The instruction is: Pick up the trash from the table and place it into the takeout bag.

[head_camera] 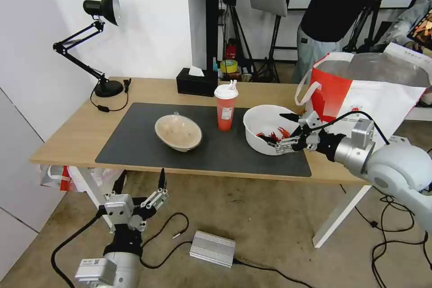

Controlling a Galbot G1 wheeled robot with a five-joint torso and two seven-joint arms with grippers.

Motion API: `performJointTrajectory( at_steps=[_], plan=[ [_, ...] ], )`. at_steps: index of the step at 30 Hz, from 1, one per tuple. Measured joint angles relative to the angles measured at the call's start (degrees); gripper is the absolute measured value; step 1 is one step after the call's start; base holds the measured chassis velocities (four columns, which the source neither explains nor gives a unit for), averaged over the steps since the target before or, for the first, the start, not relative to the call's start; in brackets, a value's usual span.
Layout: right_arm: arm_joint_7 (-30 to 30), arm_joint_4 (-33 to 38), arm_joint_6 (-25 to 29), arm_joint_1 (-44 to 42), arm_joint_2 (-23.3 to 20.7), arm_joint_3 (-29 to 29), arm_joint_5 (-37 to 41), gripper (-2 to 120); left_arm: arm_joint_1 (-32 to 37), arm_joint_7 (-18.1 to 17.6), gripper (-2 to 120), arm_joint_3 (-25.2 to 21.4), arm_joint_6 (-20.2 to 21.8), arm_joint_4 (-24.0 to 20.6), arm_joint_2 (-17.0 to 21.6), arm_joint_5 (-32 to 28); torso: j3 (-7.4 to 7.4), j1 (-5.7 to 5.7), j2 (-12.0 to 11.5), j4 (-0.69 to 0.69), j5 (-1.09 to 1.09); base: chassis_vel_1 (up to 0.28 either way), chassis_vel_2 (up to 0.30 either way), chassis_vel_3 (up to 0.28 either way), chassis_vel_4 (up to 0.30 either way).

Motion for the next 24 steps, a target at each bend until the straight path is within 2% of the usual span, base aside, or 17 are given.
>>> performJointTrajectory(
  at_steps=[11, 24],
  plan=[
    [-0.4, -1.5, -1.8, 3.0, -1.0, -2.6, 1.4, 100, 0.5, 0.0, 100, 0.4, -0.2, -0.1, -0.5, 0.5, 0.0, 0.0, 0.0, 0.0, 0.0, 0.0, 0.0, 0.0, 0.0],
    [-3.7, -2.4, -3.3, 3.4, -1.2, -3.5, 0.9, 100, 0.7, 0.0, 100, 0.6, -0.3, -0.4, -0.7, 0.7, 0.0, 0.0, 0.0, 0.0, 0.0, 0.0, 0.0, 0.0, 0.0]
  ],
)
